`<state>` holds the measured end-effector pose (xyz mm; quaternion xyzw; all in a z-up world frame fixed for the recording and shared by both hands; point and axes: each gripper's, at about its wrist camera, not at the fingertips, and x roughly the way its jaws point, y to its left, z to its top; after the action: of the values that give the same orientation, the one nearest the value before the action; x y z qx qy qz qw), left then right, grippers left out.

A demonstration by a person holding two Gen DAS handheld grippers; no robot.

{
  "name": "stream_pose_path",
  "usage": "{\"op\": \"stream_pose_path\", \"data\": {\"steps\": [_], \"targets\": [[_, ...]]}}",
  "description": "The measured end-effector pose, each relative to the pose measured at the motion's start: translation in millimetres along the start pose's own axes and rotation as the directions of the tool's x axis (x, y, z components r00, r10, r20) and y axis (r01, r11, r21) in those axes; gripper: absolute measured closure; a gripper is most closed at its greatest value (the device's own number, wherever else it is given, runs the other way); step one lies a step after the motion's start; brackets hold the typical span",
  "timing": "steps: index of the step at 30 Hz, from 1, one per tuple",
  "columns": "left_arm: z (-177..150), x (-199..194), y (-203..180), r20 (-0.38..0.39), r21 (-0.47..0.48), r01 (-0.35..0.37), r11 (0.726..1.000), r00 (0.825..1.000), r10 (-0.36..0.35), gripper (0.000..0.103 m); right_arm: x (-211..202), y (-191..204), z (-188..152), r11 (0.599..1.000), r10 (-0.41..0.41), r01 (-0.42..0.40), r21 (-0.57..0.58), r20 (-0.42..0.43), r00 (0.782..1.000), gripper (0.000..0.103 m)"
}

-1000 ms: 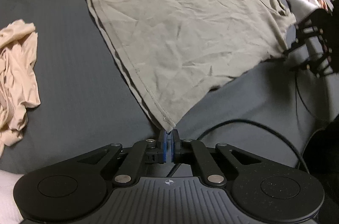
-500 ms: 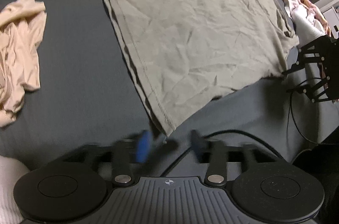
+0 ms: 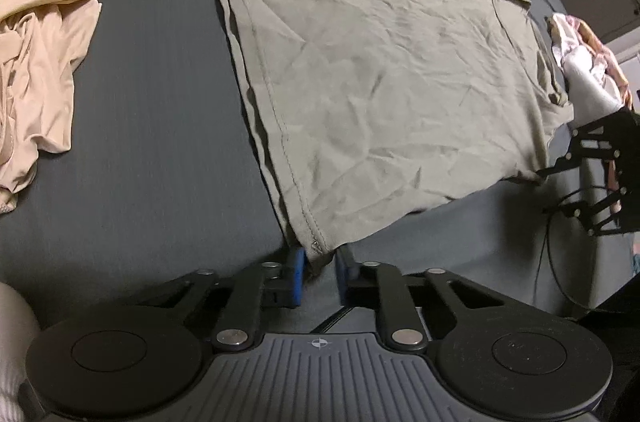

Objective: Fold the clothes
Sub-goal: 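Regrasp the hem corner with the left gripper while the right gripper moves along the shirt edge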

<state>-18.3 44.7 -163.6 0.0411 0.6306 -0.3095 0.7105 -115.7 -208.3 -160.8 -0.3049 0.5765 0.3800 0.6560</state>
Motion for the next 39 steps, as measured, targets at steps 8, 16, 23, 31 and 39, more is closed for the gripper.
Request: {"op": "stream_pose_path", "data": {"steps": [8, 16, 23, 31, 39], "targets": [[2.1, -3.3, -10.0, -0.031, 0.079, -0.072, 0.994, 0.997, 0.075, 0.101, 1.8, -5.6, -2.2, 1.0, -0.001, 0.001, -0.004, -0.002, 1.0, 0.066], [0.8, 2.9, 1.3, -0.088, 0.147, -0.126, 0.981, 0.986, 0.14, 0.103, 5.3, -4.9, 8.0, 1.0, -0.002, 0.002, -0.022, -0.006, 1.0, 0.065], [7.7, -32.8, -15.1, -0.067, 0.149, -0.131, 0.98, 0.988, 0.142, 0.103, 5.7, -10.1, 9.1, 1.0, 0.01, -0.01, -0.006, -0.011, 1.0, 0.058], [32.3, -68.6, -78.3, 0.12, 0.08, -0.084, 0.993, 0.99, 0.074, 0.098, -66.1, -75.5, 10.6, 0.975, -0.042, 0.031, 0.221, 0.044, 0.998, 0.05], [28.8, -21.6, -124.9, 0.25, -0.049, 0.003, 0.999, 0.968, 0.01, 0.098, -64.7, -152.4, -52.2, 0.759, -0.086, 0.081, 0.646, -0.024, 0.996, 0.053]]}}
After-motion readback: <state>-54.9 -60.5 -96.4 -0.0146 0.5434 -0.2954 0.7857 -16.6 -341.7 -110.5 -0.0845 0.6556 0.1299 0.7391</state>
